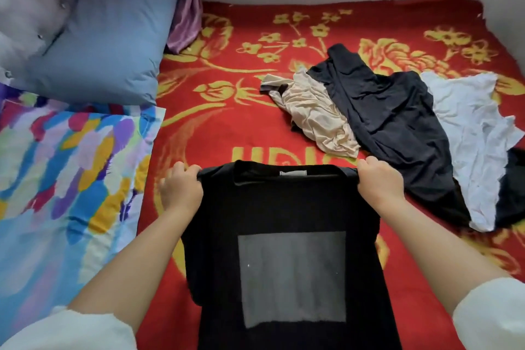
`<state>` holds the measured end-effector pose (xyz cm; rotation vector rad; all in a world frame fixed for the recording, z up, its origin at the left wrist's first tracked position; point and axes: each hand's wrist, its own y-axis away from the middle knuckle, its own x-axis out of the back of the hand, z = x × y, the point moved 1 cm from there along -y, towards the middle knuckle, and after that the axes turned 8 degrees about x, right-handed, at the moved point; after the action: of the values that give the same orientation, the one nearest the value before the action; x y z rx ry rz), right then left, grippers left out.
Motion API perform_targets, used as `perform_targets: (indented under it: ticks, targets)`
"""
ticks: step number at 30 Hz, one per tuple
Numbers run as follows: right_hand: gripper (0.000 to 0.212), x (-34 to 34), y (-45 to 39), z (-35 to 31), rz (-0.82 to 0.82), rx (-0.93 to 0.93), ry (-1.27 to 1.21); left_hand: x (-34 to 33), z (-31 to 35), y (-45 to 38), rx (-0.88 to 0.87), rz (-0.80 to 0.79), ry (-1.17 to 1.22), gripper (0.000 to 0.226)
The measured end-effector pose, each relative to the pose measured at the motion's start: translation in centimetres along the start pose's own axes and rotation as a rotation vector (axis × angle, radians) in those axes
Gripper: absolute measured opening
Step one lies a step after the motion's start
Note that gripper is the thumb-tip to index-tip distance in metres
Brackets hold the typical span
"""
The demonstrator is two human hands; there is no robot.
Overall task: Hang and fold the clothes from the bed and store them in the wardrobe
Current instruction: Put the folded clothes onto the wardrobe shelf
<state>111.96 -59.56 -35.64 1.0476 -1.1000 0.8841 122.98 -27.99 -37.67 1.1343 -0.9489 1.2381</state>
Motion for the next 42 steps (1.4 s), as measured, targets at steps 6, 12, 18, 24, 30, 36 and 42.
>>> perform_targets:
  ticks: [6,12,18,24,30,36,42]
  targets:
    - [0.026,-6.9,-11.2,0.1,0.012,-0.048,-0.085,-8.8,2.2,-8.8,0.223,-0.067,0.239,0.026]
    - [0.025,-11.7,-19.4,-1.7,0.039,-0.008,-0.095,-13.8,2.0,-14.8,0.184,0.066,0.031,0.029]
    - [0.027,-14.2,-27.0,-4.5,0.090,0.027,-0.141,-17.6,0.3,-21.3,0.166,0.129,-0.137,0.023]
    - [0.030,-15.9,-33.0,-6.1,0.154,0.021,-0.188,-21.5,-0.3,-24.5,0.220,0.079,-0.150,0.021]
    - [0.028,-19.1,-35.9,-6.7,0.265,0.012,-0.159,-23.8,-0.3,-25.7,0.242,0.128,-0.111,0.021]
    - [0.036,-18.5,-36.2,-7.9,0.124,-0.048,-0.030,-23.2,0.1,-25.7,0.275,0.017,-0.185,0.025]
    - [0.037,-16.1,-33.3,-8.8,0.066,0.046,0.032,-20.5,0.7,-26.7,0.250,-0.183,-0.023,0.035]
